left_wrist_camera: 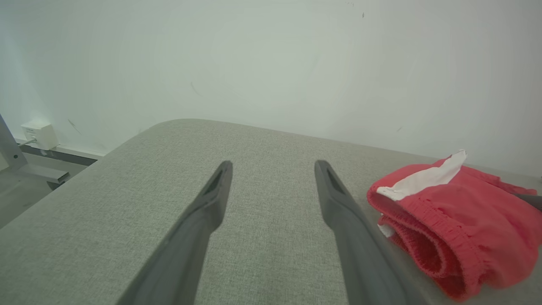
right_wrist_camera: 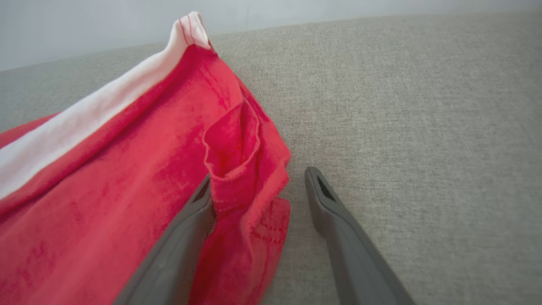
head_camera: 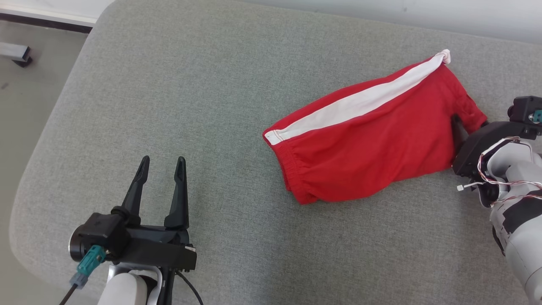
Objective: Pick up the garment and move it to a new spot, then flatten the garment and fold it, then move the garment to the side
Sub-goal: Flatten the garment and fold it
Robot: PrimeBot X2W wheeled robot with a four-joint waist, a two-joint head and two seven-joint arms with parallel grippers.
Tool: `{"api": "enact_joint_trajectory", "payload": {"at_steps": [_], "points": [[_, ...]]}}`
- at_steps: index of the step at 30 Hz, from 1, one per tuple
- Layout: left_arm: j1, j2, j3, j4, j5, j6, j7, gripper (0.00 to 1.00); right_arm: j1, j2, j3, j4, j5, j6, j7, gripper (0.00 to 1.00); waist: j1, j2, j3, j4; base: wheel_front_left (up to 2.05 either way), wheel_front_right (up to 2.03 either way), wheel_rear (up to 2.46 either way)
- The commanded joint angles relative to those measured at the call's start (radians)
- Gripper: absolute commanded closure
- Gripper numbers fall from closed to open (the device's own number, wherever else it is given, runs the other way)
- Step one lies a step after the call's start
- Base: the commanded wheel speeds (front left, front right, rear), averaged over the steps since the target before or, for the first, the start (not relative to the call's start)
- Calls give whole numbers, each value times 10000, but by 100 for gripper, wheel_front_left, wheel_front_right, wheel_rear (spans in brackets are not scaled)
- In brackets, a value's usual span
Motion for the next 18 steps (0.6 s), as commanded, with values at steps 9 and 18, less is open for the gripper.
{"api": "enact_joint_trajectory", "payload": {"at_steps": [9, 18], "points": [[343, -104, 82, 74, 196, -46, -27, 0, 490, 244, -109, 3, 386, -29, -342, 100, 1, 0, -340, -262, 0, 0, 0], [1245, 106, 389, 54, 176, -50, -27, 0, 2530, -28, 386, -2100, 1844, -29, -868, 100, 1, 0, -1377, -1187, 0, 0, 0]]}}
